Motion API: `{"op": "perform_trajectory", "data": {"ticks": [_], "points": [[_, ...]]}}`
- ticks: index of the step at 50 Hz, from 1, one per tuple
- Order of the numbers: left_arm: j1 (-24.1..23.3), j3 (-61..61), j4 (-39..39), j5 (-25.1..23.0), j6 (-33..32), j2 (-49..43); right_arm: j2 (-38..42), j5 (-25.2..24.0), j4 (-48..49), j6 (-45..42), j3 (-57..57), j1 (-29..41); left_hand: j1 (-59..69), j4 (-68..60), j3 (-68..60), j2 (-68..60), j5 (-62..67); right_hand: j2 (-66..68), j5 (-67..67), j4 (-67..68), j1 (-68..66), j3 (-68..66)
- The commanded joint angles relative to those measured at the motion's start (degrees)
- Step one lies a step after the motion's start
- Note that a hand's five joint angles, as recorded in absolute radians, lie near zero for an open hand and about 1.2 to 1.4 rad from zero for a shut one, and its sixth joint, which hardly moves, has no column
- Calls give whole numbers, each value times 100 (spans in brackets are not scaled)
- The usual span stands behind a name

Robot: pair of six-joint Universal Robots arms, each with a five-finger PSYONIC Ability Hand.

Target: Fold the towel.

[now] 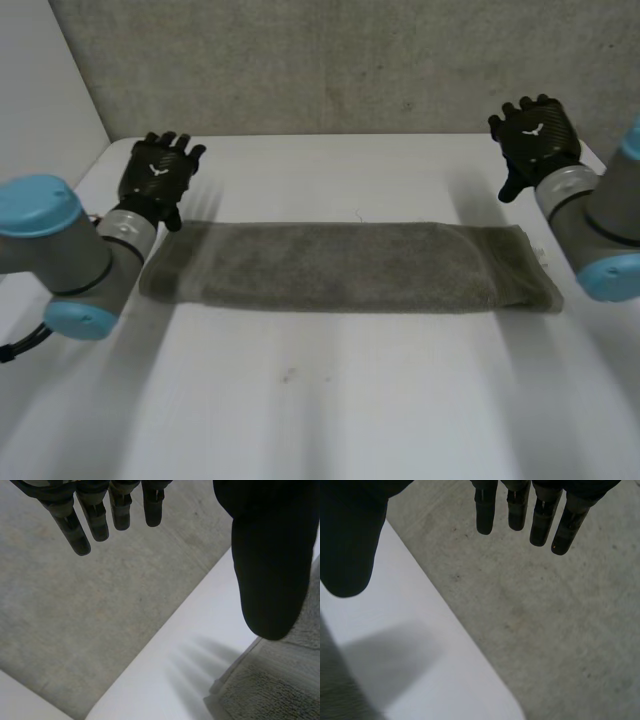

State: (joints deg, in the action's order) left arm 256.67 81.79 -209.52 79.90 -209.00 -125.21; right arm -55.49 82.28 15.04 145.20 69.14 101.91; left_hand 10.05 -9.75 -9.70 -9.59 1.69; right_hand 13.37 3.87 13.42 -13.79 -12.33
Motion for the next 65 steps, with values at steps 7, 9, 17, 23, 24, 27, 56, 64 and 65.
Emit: {"op": "perform_trajectory", "data": {"ticks": [7,9,17,23,24,27,56,64,65], "points": [[252,1929,70,-115,176,1587,-1087,-556,-2435,702,1418,-787,-5,-25,-30,-41,-169,1202,1152,1197,-1160,-1306],[252,2017,87,-168,219,1658,-1078,-635,-2444,702,1558,-901,-5,-25,-30,-41,-169,1336,1287,1331,-1294,-1440],[252,2219,122,-247,474,1719,-788,-1092,-1627,702,2129,-1253,-5,-25,-30,-41,-169,2396,2347,2391,-2354,-2500],[243,2219,122,-247,501,1710,-410,-1083,-1310,641,2191,-1358,-5,-25,-30,-41,-169,2867,2818,2862,-2825,-2971],[234,2219,122,-247,501,1702,-340,-1074,-1276,615,2165,-1385,-5,-25,-30,-41,-169,3100,3051,3095,-3058,-3204],[226,2219,122,-247,509,1702,-208,-1065,-1214,579,2095,-1420,-5,-25,-30,-41,-169,3119,3070,3114,-3077,-3223],[269,2298,149,-247,509,1781,-331,-459,-889,-491,1384,-2712,-5,-25,-30,-41,-169,6663,6613,6658,-6621,-6767],[322,2342,193,-247,509,1851,-734,-327,-889,-213,848,-1784,-5,-25,-30,-41,-169,6663,6613,6658,-6621,-6767],[322,2342,193,-247,509,1868,-744,-310,-845,-116,733,-1389,-5,-25,-30,-41,-169,6663,6613,6658,-6621,-6767]]}}
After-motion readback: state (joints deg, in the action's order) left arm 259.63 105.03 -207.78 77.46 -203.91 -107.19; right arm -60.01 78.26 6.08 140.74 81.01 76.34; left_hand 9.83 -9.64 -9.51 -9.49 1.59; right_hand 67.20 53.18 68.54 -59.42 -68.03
